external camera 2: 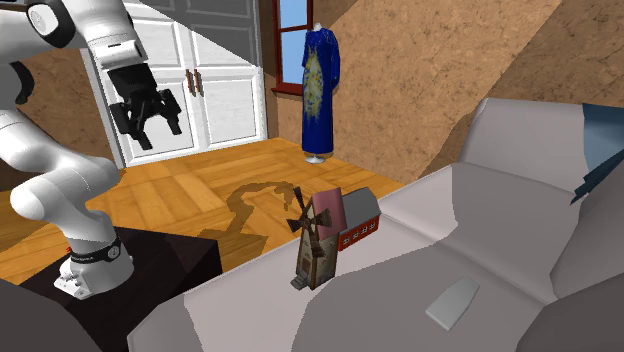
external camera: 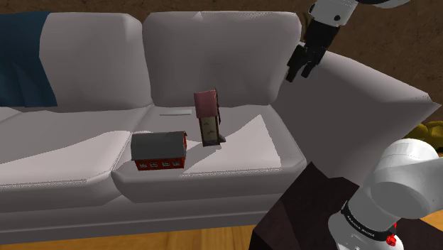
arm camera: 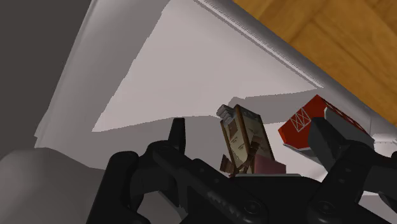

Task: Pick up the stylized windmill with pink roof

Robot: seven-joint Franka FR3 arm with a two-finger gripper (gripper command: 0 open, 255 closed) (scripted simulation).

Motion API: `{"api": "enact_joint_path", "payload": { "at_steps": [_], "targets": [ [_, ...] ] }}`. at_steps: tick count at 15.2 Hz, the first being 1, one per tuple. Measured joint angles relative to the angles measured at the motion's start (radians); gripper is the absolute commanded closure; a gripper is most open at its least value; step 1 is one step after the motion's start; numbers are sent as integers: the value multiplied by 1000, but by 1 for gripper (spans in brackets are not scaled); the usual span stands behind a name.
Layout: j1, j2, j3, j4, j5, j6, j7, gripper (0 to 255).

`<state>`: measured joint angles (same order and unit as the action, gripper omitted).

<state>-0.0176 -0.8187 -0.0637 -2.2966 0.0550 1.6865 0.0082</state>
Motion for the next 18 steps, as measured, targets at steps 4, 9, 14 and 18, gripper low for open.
{"api": "enact_joint_path", "payload": {
  "at_steps": [4, 9, 14, 18],
  "targets": [
    [-3, 25, 34, -34, 9, 77, 46, 0],
    [-15, 103, 106, -106, 18, 269, 146, 0],
    [-34, 240, 194, -138, 12, 478, 271, 0],
    [-64, 370, 268, -119, -22, 618, 387, 0]
  ]
}}
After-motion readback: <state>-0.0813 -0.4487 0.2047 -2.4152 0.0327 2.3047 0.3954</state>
